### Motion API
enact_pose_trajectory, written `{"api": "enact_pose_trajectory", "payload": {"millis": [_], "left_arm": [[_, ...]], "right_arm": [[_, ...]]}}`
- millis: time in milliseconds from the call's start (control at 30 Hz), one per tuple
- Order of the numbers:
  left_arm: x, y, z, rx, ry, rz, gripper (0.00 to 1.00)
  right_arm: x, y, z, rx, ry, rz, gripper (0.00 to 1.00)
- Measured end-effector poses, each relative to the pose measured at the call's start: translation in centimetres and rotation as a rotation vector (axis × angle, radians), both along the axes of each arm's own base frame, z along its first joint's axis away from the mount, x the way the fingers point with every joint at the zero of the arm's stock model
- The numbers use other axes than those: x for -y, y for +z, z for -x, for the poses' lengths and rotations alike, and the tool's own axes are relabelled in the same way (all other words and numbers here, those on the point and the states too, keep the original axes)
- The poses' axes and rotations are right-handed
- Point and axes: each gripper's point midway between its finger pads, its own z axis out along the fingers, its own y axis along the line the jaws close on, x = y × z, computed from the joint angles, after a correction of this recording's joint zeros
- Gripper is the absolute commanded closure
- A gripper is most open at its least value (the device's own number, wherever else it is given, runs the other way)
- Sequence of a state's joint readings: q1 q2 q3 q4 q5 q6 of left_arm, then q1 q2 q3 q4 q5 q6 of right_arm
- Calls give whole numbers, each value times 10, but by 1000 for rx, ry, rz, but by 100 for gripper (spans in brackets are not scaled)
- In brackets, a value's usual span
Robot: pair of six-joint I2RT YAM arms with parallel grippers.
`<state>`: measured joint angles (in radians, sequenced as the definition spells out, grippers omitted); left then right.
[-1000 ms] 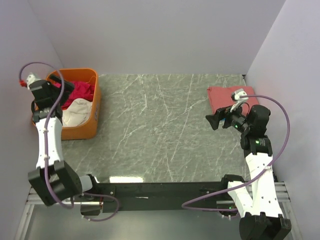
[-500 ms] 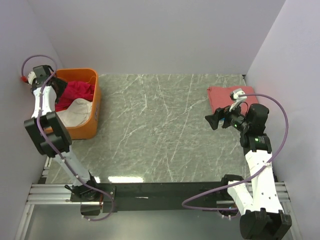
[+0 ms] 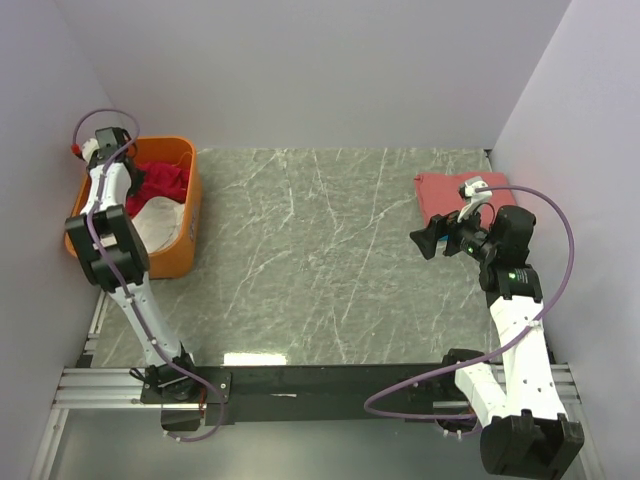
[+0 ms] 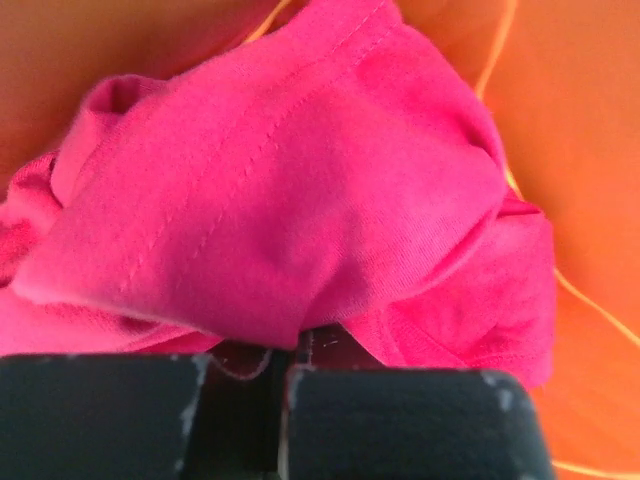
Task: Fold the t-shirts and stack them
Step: Grab the tshirt from the pile, then move the tshirt to the center of the board
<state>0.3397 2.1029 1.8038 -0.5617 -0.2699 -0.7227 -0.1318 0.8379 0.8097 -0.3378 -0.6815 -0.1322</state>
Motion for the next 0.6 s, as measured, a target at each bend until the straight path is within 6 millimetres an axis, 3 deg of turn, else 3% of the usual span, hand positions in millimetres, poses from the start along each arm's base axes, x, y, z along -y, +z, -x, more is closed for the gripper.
{"api": "enact_pose_trajectory", "payload": {"millis": [100, 200, 233, 333, 400, 467, 533, 600], "left_arm": [[3, 20, 1, 35, -27, -29, 100], [16, 76, 7, 136, -73, -76, 100], [23, 105, 9, 193, -91, -96, 100], [54, 216, 19, 450, -161, -172, 100], [80, 292, 40, 637, -212, -223, 100], [109, 356, 64, 800, -270, -252, 100], [135, 413, 89, 947, -335, -270, 100], [157, 455, 110, 1068, -397, -279, 100]], "right_arm": [[0, -1, 0, -2, 0, 0, 2], [0, -1, 0, -4, 0, 0, 3], [0, -1, 0, -4, 0, 0, 3], [0, -1, 0, -3, 0, 0, 3], [1, -1, -1, -3, -1, 1, 3], [1, -1, -1, -1, -3, 4, 3], [2, -1, -1, 0, -4, 7, 3], [3, -1, -1, 2, -7, 10, 3]]}}
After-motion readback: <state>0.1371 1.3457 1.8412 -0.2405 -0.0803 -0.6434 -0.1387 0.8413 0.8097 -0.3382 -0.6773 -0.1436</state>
